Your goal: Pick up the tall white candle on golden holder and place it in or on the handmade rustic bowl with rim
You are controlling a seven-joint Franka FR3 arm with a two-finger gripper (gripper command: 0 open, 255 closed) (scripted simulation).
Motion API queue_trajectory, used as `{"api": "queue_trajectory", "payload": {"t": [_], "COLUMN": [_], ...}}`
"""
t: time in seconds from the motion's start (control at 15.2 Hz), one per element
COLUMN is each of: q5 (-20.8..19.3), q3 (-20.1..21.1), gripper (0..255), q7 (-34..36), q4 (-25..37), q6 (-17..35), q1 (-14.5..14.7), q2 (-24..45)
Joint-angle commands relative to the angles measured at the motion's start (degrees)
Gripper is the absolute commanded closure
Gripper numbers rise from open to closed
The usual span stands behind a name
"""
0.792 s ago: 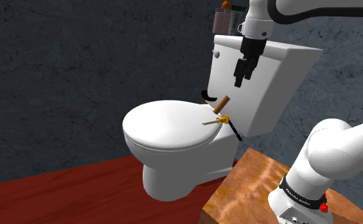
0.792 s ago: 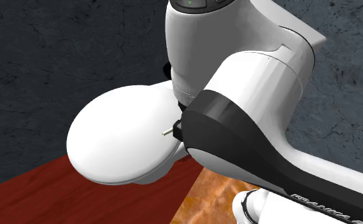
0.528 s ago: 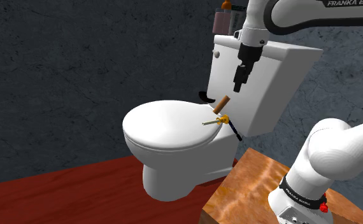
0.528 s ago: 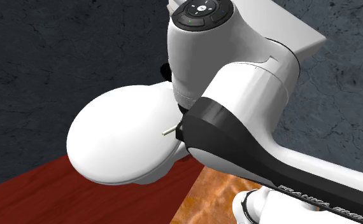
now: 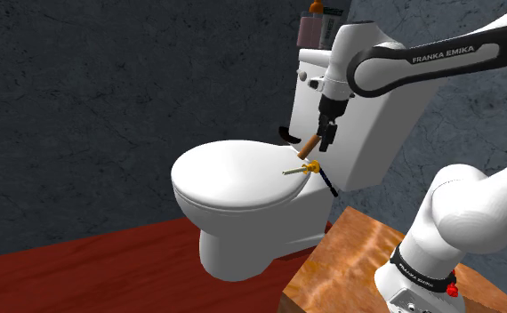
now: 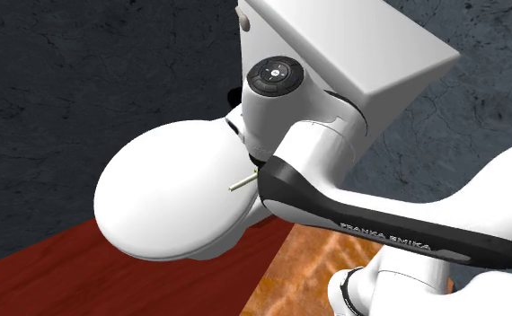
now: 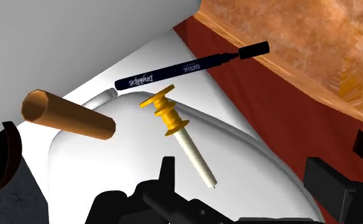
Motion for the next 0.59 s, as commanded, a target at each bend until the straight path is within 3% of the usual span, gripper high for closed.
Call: {"api": "queue_trajectory", "payload": {"t": [0.0, 0.53], "q5": [-1.66, -4.47], "q3": [-2.73, -12.34], "gripper": [0, 0], "q7": [-6.65, -29.98], "q4": [-1.42, -3.33], "q6": [4.96, 23.62], "q1": [1.2, 6.92], "q2": [2.67, 17.04]}}
